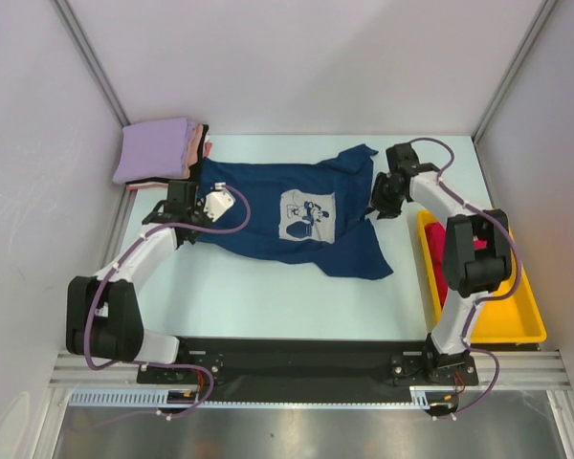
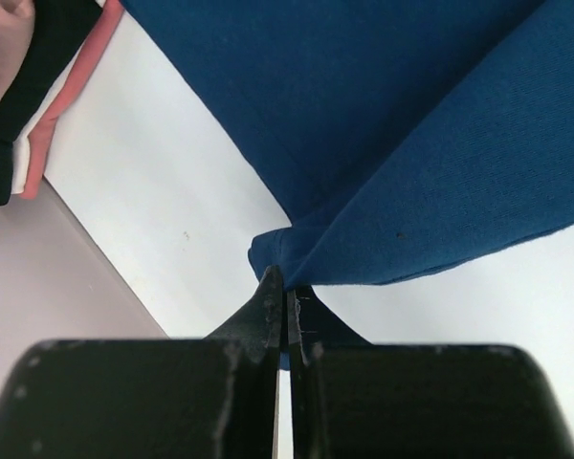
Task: Fold and stack the t-shirts
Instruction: Flatten the tshirt out, then fold the tshirt
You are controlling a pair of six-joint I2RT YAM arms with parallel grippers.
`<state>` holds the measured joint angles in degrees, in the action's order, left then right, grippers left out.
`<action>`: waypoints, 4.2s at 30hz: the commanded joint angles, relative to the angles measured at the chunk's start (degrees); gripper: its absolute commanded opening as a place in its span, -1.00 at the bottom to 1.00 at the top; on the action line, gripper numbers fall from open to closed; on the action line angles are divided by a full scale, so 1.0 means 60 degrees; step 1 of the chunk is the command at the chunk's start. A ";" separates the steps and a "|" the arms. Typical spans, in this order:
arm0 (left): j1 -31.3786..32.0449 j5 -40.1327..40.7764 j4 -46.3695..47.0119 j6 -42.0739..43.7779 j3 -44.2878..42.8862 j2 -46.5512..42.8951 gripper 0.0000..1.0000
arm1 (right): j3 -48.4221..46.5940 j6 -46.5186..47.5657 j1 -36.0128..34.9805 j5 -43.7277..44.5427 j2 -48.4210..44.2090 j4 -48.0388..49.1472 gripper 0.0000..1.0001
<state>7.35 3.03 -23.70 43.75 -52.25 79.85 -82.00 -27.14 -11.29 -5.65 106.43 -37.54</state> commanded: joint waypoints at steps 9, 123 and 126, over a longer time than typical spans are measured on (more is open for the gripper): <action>-0.0054 -0.0226 0.0069 -0.0406 -0.0125 -0.0052 -0.99 | 0.3454 0.0758 0.0081 0.1249 -0.3059 -0.0570 0.03; -0.0347 -0.0622 -0.1749 0.0971 0.1253 -0.1109 -0.92 | 0.3926 -0.0242 -0.0712 0.1893 -0.5379 0.0450 -1.00; -0.0449 -0.0563 -0.1148 0.0796 0.1077 -0.0347 -0.90 | 0.3165 0.0403 -0.0565 0.1617 -0.4002 0.1345 -1.00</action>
<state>5.58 -1.43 -36.58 50.78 -43.27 75.46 -57.87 -31.70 -15.38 3.57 77.84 -40.82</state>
